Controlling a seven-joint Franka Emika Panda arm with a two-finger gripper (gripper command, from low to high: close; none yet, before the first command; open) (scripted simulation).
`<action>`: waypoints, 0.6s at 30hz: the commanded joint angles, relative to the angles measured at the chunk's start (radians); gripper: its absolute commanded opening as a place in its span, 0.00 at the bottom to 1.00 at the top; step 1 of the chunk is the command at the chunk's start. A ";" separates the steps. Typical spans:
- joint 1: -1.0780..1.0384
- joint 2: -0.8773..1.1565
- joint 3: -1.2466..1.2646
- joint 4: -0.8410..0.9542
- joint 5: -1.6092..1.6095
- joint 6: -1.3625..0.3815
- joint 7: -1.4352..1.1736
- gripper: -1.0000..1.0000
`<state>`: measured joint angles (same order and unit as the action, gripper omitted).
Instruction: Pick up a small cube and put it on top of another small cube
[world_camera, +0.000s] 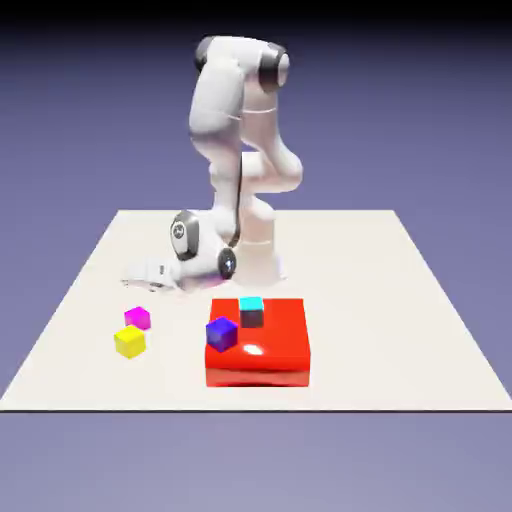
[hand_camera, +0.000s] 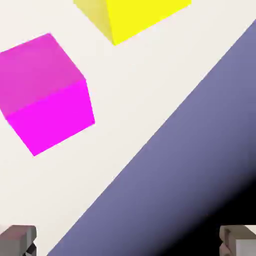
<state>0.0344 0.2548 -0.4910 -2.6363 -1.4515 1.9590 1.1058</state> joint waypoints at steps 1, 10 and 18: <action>0.004 0.025 -0.017 0.003 -0.044 -0.029 0.012 0.50; 0.074 0.246 -0.177 0.003 -0.435 -0.240 0.127 0.50; 0.293 0.422 -0.270 -0.085 -0.783 -0.199 0.270 0.50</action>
<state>0.3274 0.6771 -0.7607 -2.7218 -2.2343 1.7603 1.3761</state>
